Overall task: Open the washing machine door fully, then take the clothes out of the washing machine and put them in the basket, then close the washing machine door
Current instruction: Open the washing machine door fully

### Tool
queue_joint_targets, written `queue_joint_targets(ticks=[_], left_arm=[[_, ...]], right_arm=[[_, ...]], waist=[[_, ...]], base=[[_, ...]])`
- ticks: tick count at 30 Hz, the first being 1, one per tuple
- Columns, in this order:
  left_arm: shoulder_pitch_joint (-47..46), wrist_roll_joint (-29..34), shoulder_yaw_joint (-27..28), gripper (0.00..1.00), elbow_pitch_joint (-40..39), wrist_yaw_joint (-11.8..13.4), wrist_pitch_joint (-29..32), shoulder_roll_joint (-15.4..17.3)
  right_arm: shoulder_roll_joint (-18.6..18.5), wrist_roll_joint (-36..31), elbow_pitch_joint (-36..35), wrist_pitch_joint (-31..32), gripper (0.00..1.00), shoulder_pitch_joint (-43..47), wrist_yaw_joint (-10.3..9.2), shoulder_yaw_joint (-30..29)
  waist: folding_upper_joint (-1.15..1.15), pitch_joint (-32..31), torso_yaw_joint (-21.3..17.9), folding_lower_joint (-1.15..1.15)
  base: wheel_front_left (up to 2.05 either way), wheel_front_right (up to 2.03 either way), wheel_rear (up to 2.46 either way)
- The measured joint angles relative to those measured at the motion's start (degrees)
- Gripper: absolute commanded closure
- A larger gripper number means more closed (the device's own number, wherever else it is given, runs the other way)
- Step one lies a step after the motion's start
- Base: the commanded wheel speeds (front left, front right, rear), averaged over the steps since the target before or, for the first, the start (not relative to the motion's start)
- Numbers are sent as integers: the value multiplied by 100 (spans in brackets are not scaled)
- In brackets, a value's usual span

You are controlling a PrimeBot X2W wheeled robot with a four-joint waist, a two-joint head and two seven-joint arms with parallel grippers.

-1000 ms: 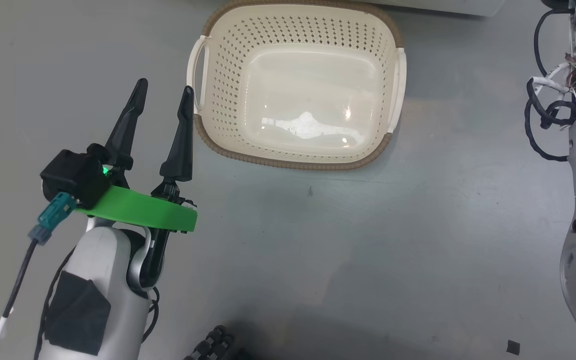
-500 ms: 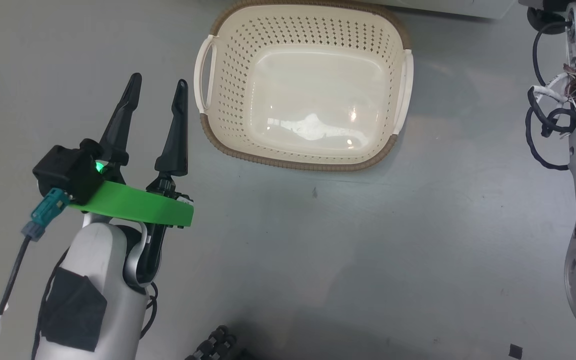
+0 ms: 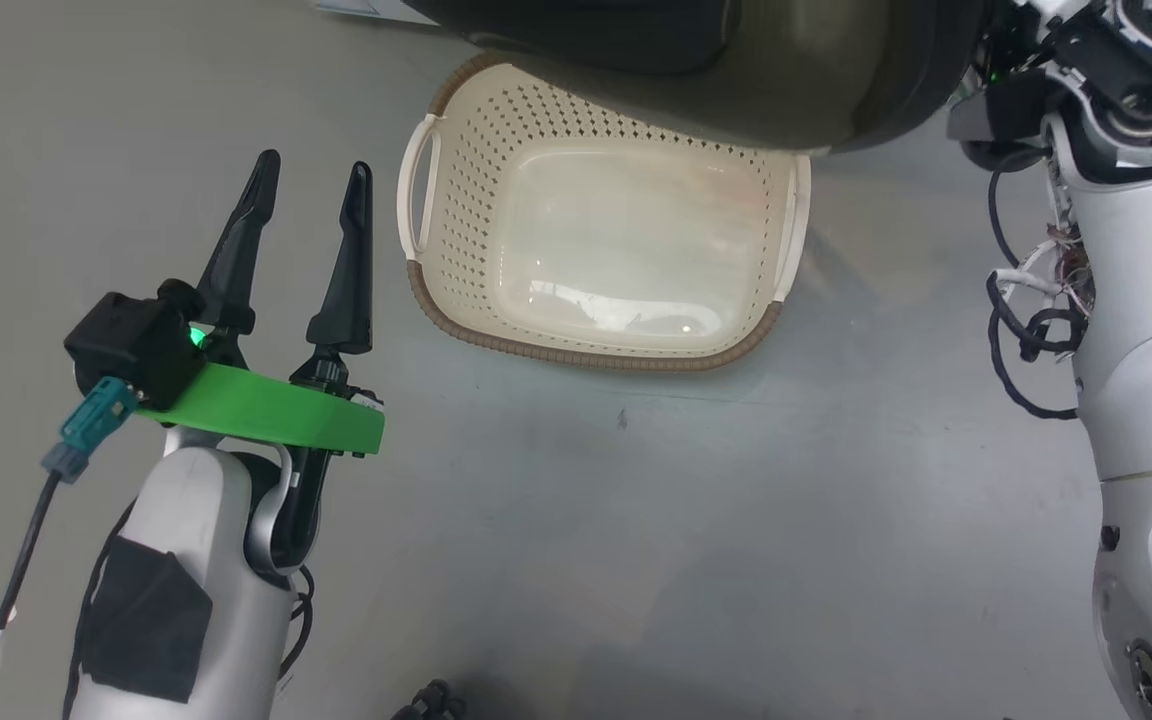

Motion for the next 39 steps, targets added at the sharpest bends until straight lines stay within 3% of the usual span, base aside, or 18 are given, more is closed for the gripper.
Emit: queue_joint_targets(ticks=[18,32,39], left_arm=[[315,9,23,0,177,0,0,1],[578,-63,-114,0,303,0,0,3],[748,-153,-135,0,378,-24,0,4]], right_arm=[[86,304,-253,988,100,1474,27,743],[108,556,-470,1020,100,2181,27,1426],[107,590,-514,723,100,2399,27,1745]], waist=[[0,-853,103,-1],[0,-1280,519,-1],[0,-1438,867,-1]], base=[[0,0,0],[0,0,0],[0,0,0]])
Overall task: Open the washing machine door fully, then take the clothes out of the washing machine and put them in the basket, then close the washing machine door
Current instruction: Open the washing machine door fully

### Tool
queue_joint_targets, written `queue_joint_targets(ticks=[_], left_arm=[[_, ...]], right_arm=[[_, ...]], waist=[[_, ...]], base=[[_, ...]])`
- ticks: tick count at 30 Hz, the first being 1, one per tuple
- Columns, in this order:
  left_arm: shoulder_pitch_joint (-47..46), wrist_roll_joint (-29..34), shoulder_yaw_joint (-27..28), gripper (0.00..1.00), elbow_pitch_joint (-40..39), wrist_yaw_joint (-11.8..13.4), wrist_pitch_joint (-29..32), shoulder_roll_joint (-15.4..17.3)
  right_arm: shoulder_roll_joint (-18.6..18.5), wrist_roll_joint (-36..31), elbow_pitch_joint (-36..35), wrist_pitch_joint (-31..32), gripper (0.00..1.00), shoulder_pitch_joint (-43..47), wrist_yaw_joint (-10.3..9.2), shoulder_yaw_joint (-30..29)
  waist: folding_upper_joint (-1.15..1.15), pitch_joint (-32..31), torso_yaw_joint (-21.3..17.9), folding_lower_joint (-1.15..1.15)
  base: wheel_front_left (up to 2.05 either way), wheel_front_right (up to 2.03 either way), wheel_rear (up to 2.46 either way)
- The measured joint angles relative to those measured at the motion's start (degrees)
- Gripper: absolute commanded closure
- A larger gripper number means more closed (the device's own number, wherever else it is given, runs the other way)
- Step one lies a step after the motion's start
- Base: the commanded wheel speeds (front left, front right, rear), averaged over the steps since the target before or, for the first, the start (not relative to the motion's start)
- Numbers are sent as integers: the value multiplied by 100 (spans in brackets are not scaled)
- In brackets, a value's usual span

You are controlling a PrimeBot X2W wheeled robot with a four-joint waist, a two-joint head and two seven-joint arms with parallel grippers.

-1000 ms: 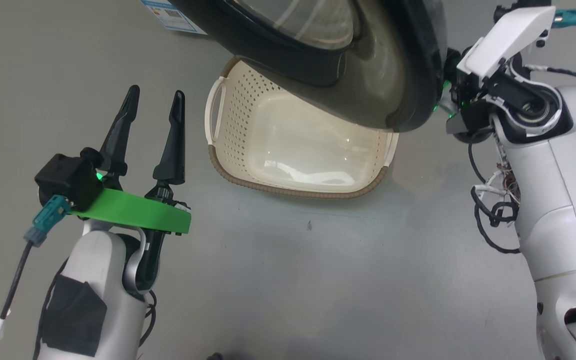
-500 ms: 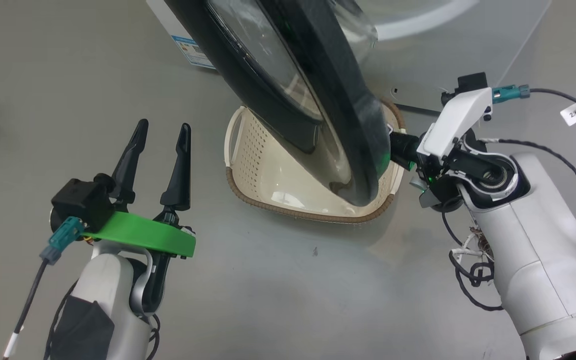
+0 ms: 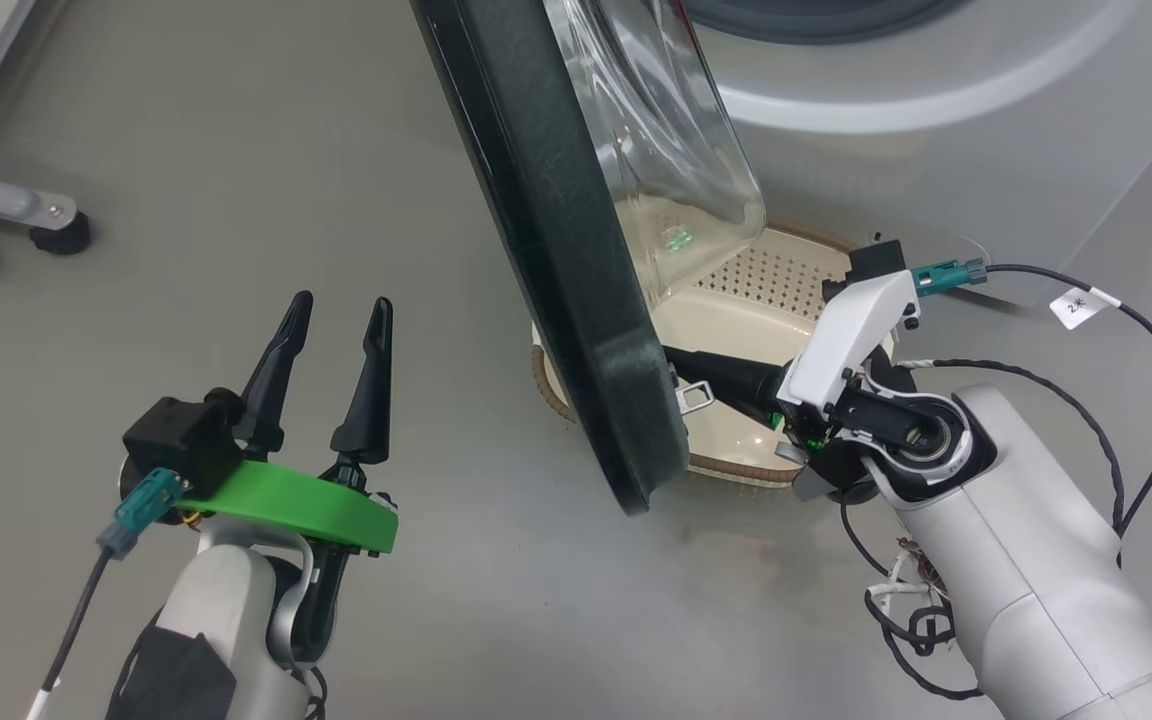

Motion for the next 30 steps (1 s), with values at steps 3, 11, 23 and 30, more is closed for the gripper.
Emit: queue_joint_targets(ticks=[3,11,23,30], left_arm=[[53,-4,35,0,14,-1,0,0],[241,-2,391,0,-1,-1,0,8],[264,19,413,0,3,-1,0,8],[271,127,434,0,55,-1,0,7]], right_arm=[[-11,45,-3,-159,100,55,0,182],[26,358,-70,-455,100,56,0,866],[26,512,-75,-1033,100,57,0,982],[29,608,-175,-1388,100,154,0,769]], waist=[[0,-66,143,0],[0,-240,297,0],[0,-406,280,0],[0,-558,229,0]], base=[[0,0,0],[0,0,0],[0,0,0],[0,0,0]])
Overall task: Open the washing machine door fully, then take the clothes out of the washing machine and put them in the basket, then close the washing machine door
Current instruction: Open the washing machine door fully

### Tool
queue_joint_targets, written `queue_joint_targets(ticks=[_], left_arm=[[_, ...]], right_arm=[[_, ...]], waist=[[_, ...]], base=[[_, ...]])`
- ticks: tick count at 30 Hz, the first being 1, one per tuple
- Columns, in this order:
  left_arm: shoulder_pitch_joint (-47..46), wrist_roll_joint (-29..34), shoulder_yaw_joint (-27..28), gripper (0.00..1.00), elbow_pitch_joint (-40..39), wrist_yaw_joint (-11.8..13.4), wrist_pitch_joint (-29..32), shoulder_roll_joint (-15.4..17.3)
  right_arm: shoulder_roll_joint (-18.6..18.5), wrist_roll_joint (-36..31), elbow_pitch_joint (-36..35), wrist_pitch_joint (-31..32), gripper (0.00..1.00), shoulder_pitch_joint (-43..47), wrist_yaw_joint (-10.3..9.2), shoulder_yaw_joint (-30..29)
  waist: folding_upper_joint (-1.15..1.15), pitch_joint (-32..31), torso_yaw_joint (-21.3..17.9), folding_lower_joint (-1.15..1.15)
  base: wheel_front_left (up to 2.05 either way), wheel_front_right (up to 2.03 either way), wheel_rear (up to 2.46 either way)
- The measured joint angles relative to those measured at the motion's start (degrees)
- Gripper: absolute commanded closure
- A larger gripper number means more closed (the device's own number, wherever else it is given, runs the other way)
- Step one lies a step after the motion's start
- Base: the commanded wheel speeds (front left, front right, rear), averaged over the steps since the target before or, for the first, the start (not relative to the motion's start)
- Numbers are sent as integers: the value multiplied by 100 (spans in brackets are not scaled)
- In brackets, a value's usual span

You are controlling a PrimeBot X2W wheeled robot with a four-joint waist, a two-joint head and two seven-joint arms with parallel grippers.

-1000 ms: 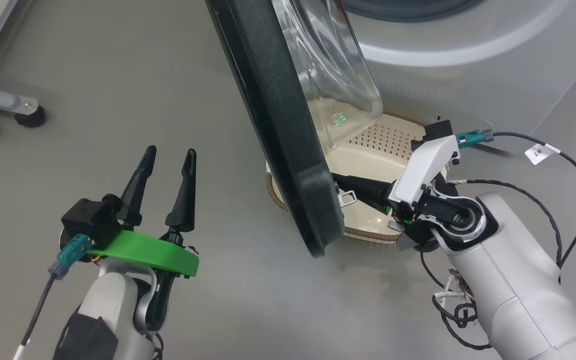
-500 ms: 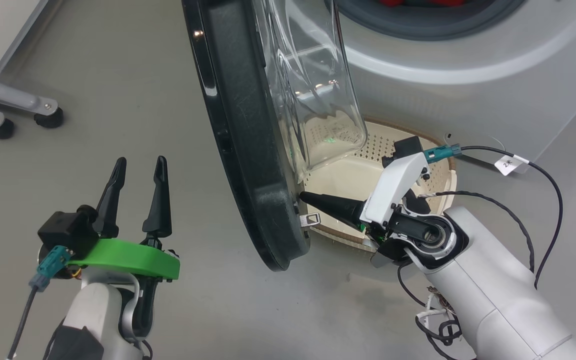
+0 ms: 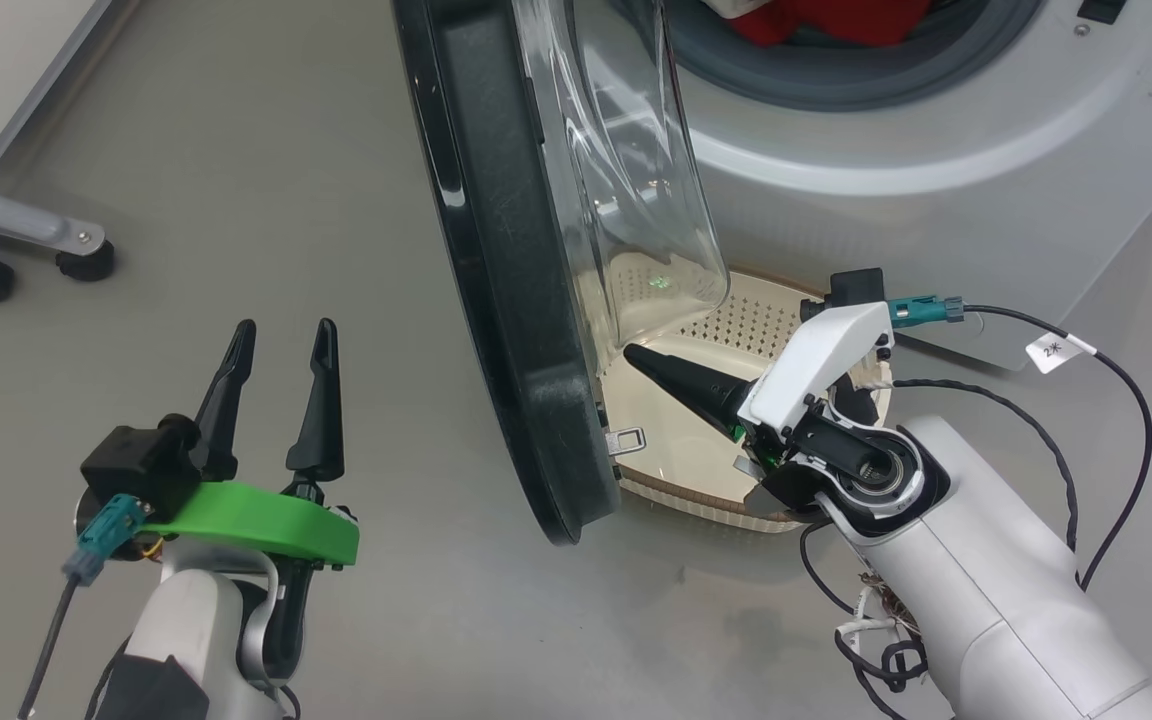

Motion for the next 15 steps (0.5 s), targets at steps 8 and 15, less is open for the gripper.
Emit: queue_joint_targets(ticks=[8,15], left_arm=[[139,83,196,0,25,0,0,2],[332,243,341,0,45,0,0,7]], right_arm=[[22,108,-223,-299,100,245,0,-67],[26,175,-388,-575,100,528,0,-236]], waist=[[0,-165,-205,0],[0,-334,-441,0]], base=[[0,0,0],[0,0,0]])
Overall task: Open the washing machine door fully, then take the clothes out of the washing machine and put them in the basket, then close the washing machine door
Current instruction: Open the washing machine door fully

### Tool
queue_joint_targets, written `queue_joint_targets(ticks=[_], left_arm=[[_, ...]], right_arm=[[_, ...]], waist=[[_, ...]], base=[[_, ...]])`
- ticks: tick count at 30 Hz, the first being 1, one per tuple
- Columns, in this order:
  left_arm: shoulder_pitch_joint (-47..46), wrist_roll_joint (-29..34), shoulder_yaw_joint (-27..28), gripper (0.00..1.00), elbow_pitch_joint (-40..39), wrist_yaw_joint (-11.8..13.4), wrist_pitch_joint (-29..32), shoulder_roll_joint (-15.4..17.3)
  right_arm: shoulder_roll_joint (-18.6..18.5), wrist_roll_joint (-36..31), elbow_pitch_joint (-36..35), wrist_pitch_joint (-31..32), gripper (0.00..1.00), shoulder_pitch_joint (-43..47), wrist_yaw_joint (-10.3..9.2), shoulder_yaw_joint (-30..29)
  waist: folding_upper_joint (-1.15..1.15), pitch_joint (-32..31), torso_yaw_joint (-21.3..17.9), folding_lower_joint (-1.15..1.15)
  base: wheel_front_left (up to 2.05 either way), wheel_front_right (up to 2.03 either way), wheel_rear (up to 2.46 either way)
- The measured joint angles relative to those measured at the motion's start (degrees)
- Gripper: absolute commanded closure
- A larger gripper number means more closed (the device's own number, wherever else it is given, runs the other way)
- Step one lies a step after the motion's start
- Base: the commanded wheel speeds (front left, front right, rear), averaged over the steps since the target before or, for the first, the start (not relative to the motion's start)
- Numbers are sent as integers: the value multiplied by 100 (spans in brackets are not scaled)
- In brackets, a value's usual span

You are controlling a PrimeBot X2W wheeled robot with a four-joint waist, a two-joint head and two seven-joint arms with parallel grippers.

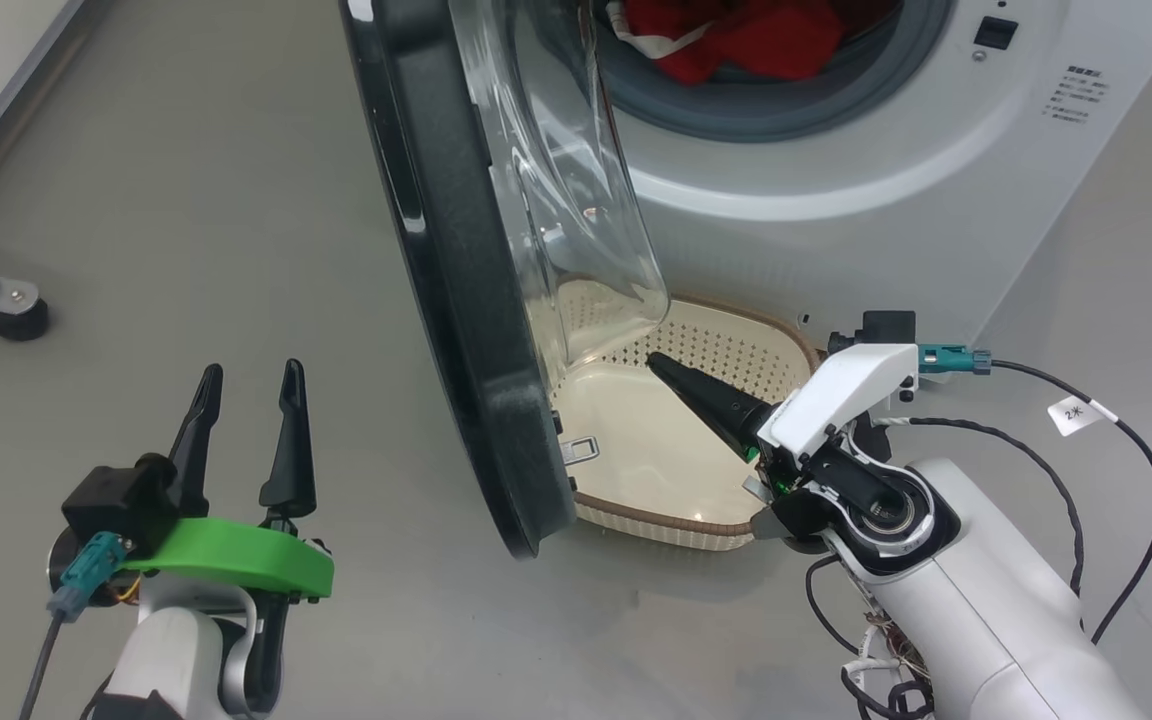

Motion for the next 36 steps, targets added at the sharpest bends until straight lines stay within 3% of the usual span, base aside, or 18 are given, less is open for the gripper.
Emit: queue_joint_targets(ticks=[9,10,12,13,19,25,32,36], left_arm=[[136,59,248,0,-18,0,0,7],[139,59,261,0,-26,0,0,8],[142,59,263,0,-37,0,0,9],[144,59,263,0,-38,0,0,9],[153,88,248,0,-38,0,0,9],[191,102,247,0,-37,0,0,11],[244,102,192,0,-36,0,0,15],[248,102,194,0,-35,0,0,15]], right_arm=[[32,42,-199,-450,100,235,0,-298],[33,2,-216,-568,84,244,0,-376],[19,-163,-223,-851,40,246,0,-550],[-12,-245,-222,-994,2,247,0,-621],[-322,-1002,-204,-1790,0,261,0,-784],[-402,-1595,-145,-2437,0,297,0,-800],[-811,-2789,110,-3556,0,296,1,-771],[-905,-3407,190,-3646,0,294,-14,-694]], waist=[[0,-141,-351,0],[0,-151,-389,0],[0,-168,-462,0],[0,-177,-495,0],[0,-245,-640,0],[0,-322,-716,0],[0,-388,-773,0],[0,-421,-785,0]], base=[[0,0,0],[0,0,0],[0,0,0],[0,0,0],[0,0,0],[0,0,0],[0,0,0],[0,0,0]])
